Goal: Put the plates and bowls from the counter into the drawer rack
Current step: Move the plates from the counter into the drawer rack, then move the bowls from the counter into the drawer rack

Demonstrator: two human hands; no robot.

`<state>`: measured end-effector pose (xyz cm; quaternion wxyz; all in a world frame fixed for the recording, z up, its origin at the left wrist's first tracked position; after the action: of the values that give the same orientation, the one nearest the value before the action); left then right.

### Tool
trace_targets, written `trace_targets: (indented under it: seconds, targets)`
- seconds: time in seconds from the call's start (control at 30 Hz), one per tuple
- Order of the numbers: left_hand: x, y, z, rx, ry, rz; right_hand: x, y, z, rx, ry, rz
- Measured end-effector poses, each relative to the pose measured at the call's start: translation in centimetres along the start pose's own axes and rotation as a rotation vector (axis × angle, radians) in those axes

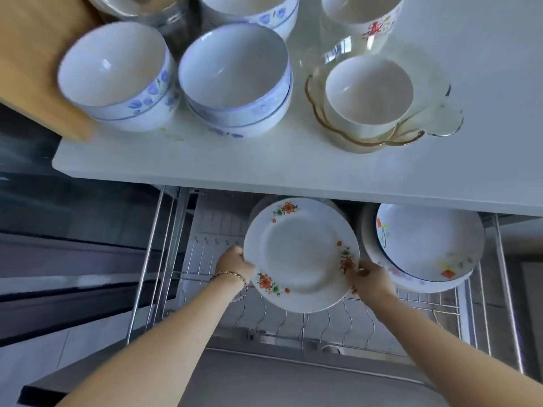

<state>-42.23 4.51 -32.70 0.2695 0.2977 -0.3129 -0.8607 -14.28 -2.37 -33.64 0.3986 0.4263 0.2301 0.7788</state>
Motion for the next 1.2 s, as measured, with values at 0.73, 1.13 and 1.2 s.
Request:
trace_targets:
  seconds: [0.73,1.13,1.2]
  targets:
    - [-1.6,-4.4,-1.9,-0.147,-0.131,-0.116,-1.0,-2.2,-3.0,-0.300,-0.013,-0.114]
    - [-1.8,-4.5,-2.2,-0.144,-0.318,-0.160,-1.2,-2.1,-3.2,-0.275,-0.042,-0.161]
    - [-1.5,-4.0,-2.7,-0.061,-0.350,-0.146,-1.0,-2.1,-3.2,-0.206,0.006,-0.184]
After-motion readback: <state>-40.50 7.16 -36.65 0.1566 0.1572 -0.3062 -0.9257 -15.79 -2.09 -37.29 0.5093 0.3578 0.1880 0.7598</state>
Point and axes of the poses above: each hand's wrist, its own y-axis away from the middle knuckle, its own z-axis out of the back of the hand, x = y × z, the point moved 8 cm from there along -y, towards the middle knuckle, and after that the axes turned 4 degrees about -x, right-handed, at the moved point
